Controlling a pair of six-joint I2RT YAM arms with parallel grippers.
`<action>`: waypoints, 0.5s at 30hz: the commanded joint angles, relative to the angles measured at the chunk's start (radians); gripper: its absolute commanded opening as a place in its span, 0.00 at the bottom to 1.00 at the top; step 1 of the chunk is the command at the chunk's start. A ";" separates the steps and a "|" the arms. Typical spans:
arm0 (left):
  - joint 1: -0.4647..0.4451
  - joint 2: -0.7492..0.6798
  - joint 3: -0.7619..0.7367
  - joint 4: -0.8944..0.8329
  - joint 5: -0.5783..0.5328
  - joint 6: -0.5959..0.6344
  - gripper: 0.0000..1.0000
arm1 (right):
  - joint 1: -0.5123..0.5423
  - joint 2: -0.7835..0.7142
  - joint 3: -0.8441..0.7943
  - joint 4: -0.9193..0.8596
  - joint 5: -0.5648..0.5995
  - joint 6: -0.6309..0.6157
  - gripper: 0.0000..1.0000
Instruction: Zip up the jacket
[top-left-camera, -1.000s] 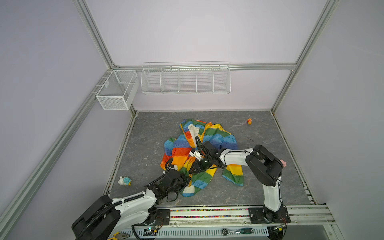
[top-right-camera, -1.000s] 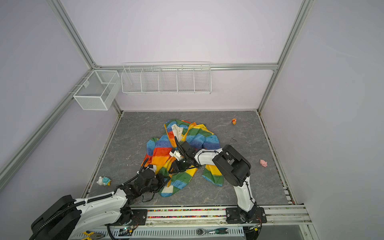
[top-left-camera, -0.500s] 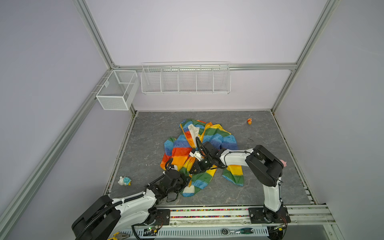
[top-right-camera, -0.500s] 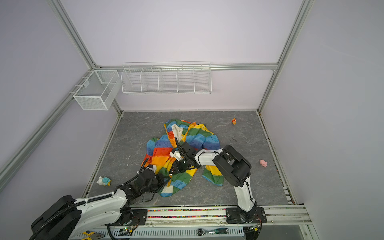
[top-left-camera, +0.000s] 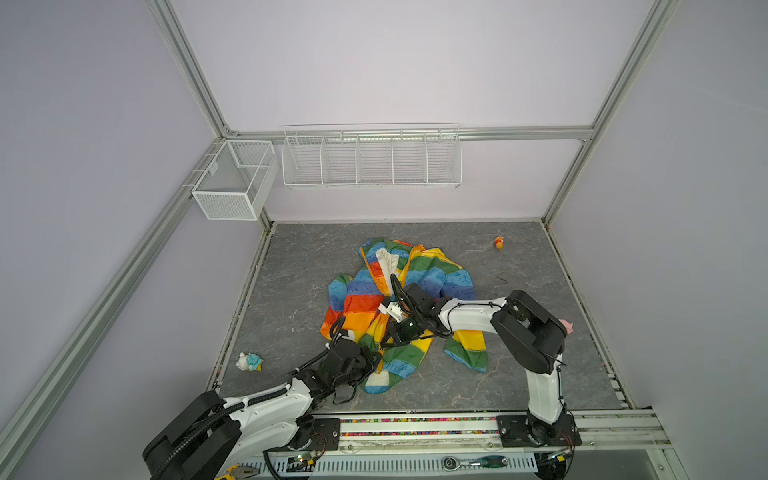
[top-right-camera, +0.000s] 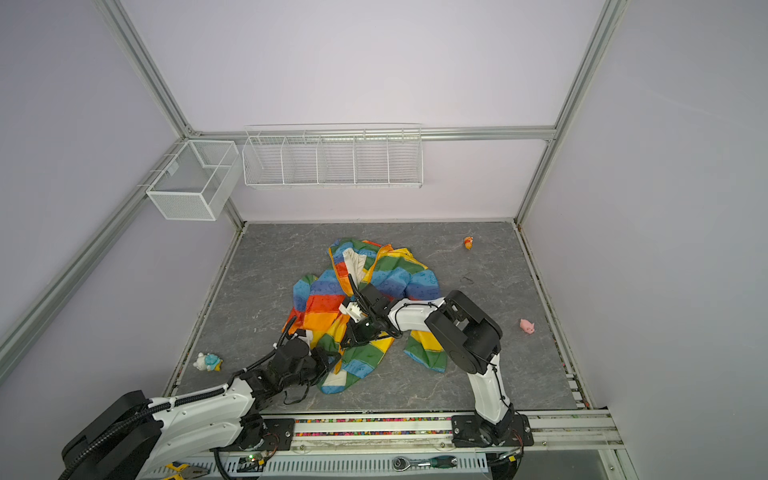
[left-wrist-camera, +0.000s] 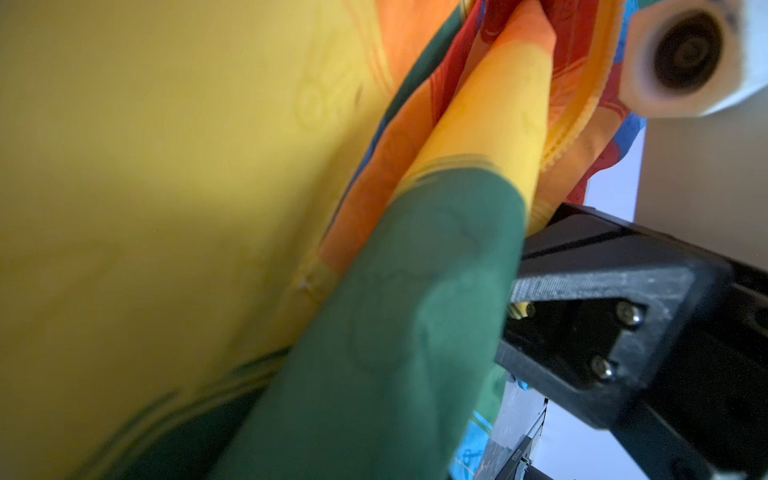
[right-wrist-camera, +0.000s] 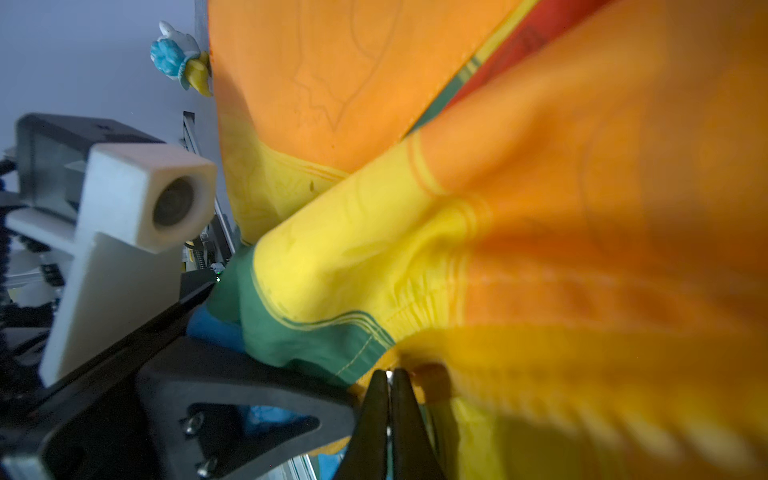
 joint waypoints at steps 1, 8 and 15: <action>0.005 -0.037 0.005 -0.036 -0.003 0.008 0.00 | 0.000 -0.051 0.011 -0.073 0.092 -0.021 0.07; 0.005 -0.109 0.081 -0.162 0.022 0.064 0.00 | -0.004 -0.179 0.025 -0.134 0.331 -0.057 0.07; 0.010 -0.135 0.179 -0.232 0.037 0.105 0.00 | -0.058 -0.180 0.109 -0.213 0.450 -0.095 0.07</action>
